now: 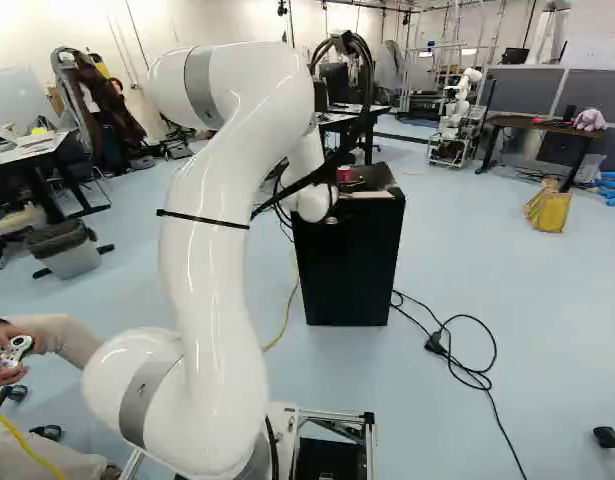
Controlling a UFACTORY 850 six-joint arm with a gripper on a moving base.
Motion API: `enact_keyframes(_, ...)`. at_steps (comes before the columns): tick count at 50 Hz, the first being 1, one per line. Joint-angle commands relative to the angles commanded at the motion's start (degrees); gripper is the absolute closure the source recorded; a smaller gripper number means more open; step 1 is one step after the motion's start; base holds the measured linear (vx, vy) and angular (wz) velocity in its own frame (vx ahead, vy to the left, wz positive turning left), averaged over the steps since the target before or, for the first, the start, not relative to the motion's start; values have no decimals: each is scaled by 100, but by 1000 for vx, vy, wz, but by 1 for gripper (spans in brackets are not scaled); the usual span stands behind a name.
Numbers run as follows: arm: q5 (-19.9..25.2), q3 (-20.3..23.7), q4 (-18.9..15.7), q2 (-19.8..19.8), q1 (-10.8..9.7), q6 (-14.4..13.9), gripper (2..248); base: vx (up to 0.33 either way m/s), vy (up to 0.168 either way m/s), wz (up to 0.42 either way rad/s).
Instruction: Grab a drink from the fridge
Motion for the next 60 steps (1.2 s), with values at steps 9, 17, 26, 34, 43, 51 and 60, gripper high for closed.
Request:
enact_keyframes(9,0,-47,0,-34,-7,0,3,0,0,0)
enact_keyframes(17,0,-52,0,-37,-8,0,71,0,0,0)
enact_keyframes(26,0,-52,0,-37,-8,0,109,0,0,0)
enact_keyframes(34,0,-49,0,-11,-8,0,152,0,0,0)
enact_keyframes(43,0,-40,0,76,-8,0,152,0,0,0)
enact_keyframes(51,0,-35,0,161,-8,0,152,0,0,0)
enact_keyframes(60,0,-32,0,255,-8,0,152,0,0,0)
